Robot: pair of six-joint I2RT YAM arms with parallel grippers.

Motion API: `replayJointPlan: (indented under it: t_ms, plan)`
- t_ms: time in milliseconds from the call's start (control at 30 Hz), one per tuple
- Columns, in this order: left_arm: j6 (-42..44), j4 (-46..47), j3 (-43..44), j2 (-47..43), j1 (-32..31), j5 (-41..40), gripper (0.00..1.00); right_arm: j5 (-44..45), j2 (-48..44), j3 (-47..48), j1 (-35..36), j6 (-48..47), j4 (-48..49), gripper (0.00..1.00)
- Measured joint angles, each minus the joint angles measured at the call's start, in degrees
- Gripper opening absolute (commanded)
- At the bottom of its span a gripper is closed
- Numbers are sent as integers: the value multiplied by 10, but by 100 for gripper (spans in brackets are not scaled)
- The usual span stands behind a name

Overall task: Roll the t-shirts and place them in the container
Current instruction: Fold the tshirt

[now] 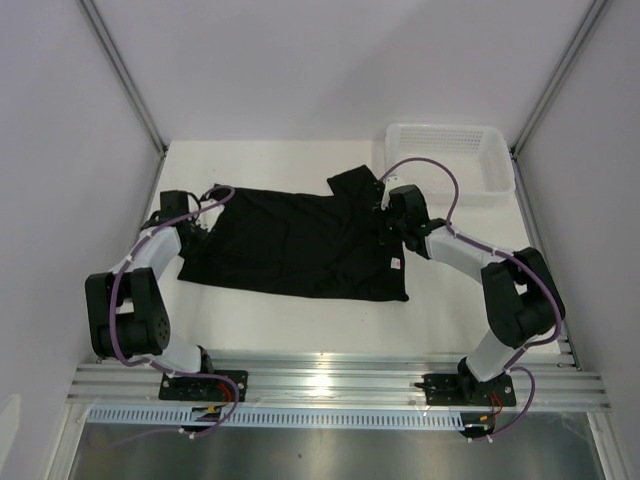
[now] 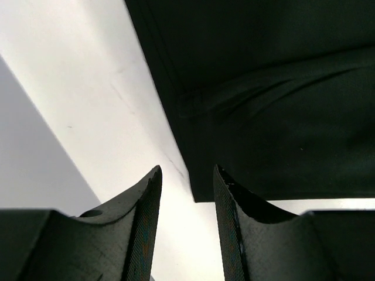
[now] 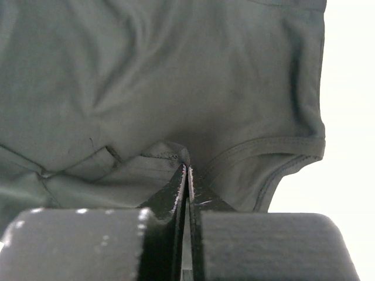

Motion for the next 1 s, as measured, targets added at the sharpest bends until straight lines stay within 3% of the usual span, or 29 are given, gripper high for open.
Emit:
replayJointPlan:
  t_ms: [67, 100, 200, 367, 500, 700, 1000]
  plan:
    - [0, 3, -14, -1, 0, -1, 44, 0, 5, 4, 0, 2, 2, 13]
    - [0, 2, -22, 0, 0, -1, 44, 1, 10, 7, 0, 3, 3, 32]
    - [0, -2, -35, 2, 0, -3, 46, 11, 28, 12, 0, 7, 3, 56]
    - [-7, -2, -38, 3, 0, -6, 51, 50, 46, 36, 0, 12, -34, 64]
    - [-14, -3, -47, 2, 5, -9, 54, 80, -7, 29, 0, 40, -71, 66]
    - [-33, -4, -48, 8, 35, -8, 55, 93, -161, -60, 1, 104, -103, 65]
    - [-45, -7, -48, 29, 40, 0, 55, 34, -171, -220, -3, 186, -122, 62]
